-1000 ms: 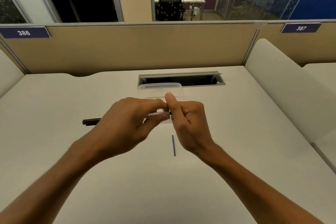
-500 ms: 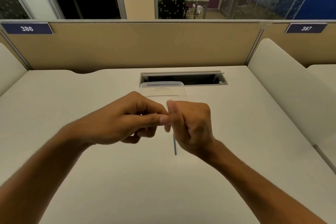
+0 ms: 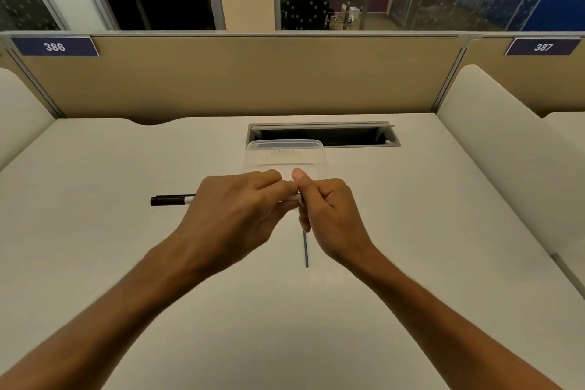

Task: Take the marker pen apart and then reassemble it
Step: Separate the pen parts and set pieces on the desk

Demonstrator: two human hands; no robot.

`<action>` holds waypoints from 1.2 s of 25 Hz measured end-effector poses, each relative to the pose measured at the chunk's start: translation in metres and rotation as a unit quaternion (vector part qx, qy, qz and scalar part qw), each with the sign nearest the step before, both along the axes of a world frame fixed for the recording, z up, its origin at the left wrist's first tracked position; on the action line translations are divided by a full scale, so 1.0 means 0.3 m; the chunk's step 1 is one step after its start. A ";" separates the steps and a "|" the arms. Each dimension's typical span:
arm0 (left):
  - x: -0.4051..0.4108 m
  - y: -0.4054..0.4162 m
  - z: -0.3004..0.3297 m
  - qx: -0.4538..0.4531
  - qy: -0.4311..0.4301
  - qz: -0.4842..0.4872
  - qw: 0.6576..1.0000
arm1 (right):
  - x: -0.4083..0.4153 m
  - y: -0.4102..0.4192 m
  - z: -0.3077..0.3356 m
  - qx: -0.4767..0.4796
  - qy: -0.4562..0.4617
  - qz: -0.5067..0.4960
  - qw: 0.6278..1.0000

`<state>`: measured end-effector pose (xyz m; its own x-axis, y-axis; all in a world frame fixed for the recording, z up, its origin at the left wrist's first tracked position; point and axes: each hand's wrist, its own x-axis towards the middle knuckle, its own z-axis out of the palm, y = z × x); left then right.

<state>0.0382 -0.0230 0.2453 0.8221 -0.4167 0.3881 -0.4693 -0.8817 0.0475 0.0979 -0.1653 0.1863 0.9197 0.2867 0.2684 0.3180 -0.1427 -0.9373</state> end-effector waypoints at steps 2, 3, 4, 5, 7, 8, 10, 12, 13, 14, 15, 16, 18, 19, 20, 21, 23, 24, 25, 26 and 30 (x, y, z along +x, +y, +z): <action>-0.001 -0.012 -0.022 0.049 -0.028 0.000 0.998 | 0.001 0.008 -0.008 0.014 0.055 -0.016 0.998; -0.001 -0.015 -0.029 0.061 -0.042 0.000 0.997 | 0.003 0.012 -0.009 0.022 0.068 -0.023 0.997; 0.001 -0.017 -0.032 0.058 -0.049 -0.001 0.997 | 0.005 0.014 -0.010 0.033 0.067 -0.029 0.997; 0.001 -0.018 -0.031 0.039 -0.046 -0.004 0.998 | 0.005 0.015 -0.009 0.049 0.052 -0.029 0.997; -0.001 -0.021 -0.013 -0.050 -0.003 -0.013 0.999 | 0.004 0.014 -0.003 0.082 -0.010 -0.021 0.996; -0.002 -0.022 0.000 -0.110 0.027 -0.019 0.993 | 0.003 0.010 0.000 0.091 -0.052 -0.014 0.994; 0.004 -0.009 0.027 -0.238 0.142 -0.047 0.960 | 0.002 -0.003 0.014 0.091 -0.155 0.018 0.984; 0.013 0.021 0.061 -0.341 0.319 -0.091 0.880 | 0.005 -0.023 0.031 0.052 -0.304 0.054 0.950; 0.017 0.038 0.076 -0.364 0.393 -0.109 0.837 | 0.009 -0.031 0.036 0.027 -0.388 0.057 0.920; 0.019 0.053 0.088 -0.370 0.445 -0.125 0.806 | 0.015 -0.037 0.039 0.009 -0.456 0.053 0.888; 0.018 0.059 0.093 -0.370 0.469 -0.136 0.791 | 0.022 -0.039 0.041 0.000 -0.499 0.040 0.865; 0.017 0.059 0.093 -0.368 0.465 -0.140 0.793 | 0.027 -0.039 0.040 -0.003 -0.515 0.027 0.857; 0.009 0.040 0.081 -0.343 0.366 -0.123 0.856 | 0.024 -0.031 0.034 -0.001 -0.444 0.015 0.896; 0.003 0.029 0.073 -0.305 0.286 -0.101 0.903 | 0.016 -0.025 0.029 0.005 -0.364 0.012 0.931; -0.001 0.022 0.063 -0.241 0.198 -0.073 0.947 | 0.010 -0.019 0.021 0.014 -0.270 0.008 0.963; -0.002 0.014 0.052 -0.158 0.120 -0.041 0.979 | 0.005 -0.013 0.011 0.016 -0.181 -0.001 0.983; 0.001 -0.006 0.030 -0.018 0.027 0.001 0.999 | 0.003 -0.004 -0.011 -0.001 -0.068 -0.018 0.998; 0.004 -0.014 0.019 0.021 0.008 0.009 1.000 | 0.002 0.000 -0.014 -0.003 -0.033 -0.021 0.999; 0.006 -0.021 0.009 0.045 -0.007 0.013 0.999 | 0.003 0.004 -0.014 0.000 -0.004 -0.023 1.000; 0.007 -0.026 0.001 0.057 -0.022 0.013 0.998 | 0.004 0.007 -0.014 0.005 0.021 -0.027 0.999; 0.017 -0.030 -0.013 0.052 -0.037 -0.007 0.998 | 0.019 0.011 -0.014 0.054 0.034 -0.040 0.997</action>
